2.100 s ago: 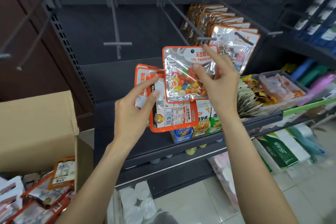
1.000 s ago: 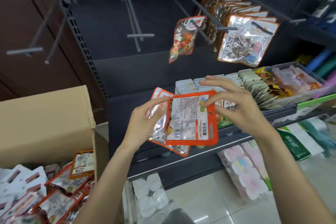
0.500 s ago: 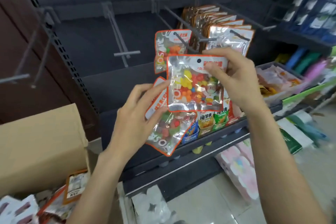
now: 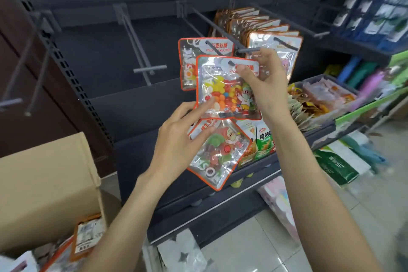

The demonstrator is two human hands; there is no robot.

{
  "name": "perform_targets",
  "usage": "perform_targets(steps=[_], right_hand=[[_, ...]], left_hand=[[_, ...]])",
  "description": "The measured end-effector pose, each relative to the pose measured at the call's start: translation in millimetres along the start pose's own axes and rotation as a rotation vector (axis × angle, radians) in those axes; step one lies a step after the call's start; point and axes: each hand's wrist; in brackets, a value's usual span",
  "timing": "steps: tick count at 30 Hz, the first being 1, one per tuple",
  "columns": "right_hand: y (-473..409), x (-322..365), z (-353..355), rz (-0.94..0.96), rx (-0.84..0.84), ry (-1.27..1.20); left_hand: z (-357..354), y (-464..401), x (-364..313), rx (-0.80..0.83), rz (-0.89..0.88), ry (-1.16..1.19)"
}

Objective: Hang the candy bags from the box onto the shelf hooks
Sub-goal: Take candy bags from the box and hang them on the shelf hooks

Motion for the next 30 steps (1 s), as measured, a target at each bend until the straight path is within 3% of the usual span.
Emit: perform_targets(steps=[5, 10, 14, 16, 22, 24, 28, 30], right_hand=[[-7, -4, -9, 0.134, -0.094, 0.184], [-6, -22, -24, 0.256, 0.040, 0.273], [-34, -23, -50, 0.348, 0.005, 0.337], [-50, -28, -66, 0.309, 0.031, 0.276], [-64, -38, -85, 0.267, 0.271, 0.310], [-51, -41, -69, 0.334, 0.343, 0.330], [-12, -53, -15, 0.235, 0.588, 0.070], [2, -57, 8, 0.246, 0.674, 0.112]], left_hand=[[-4, -8, 7, -0.046, 0.062, 0.026], [-3, -27, 18, -0.137, 0.144, -0.007], [-1, -37, 22, -0.212, 0.255, -0.084], [-1, -34, 23, -0.249, 0.321, -0.131], [-11, -24, 15, -0.384, 0.391, -0.101], [-19, -23, 8, -0.423, 0.382, -0.075], [-38, -21, -4, -0.505, 0.380, 0.027], [-50, -21, -12, -0.527, 0.384, 0.076]])
Point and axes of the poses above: each hand's wrist, its own y-axis away from the middle knuckle, its own z-axis out of the back of the hand, x = y × z, and after that the axes turned 14 degrees about y, right-handed
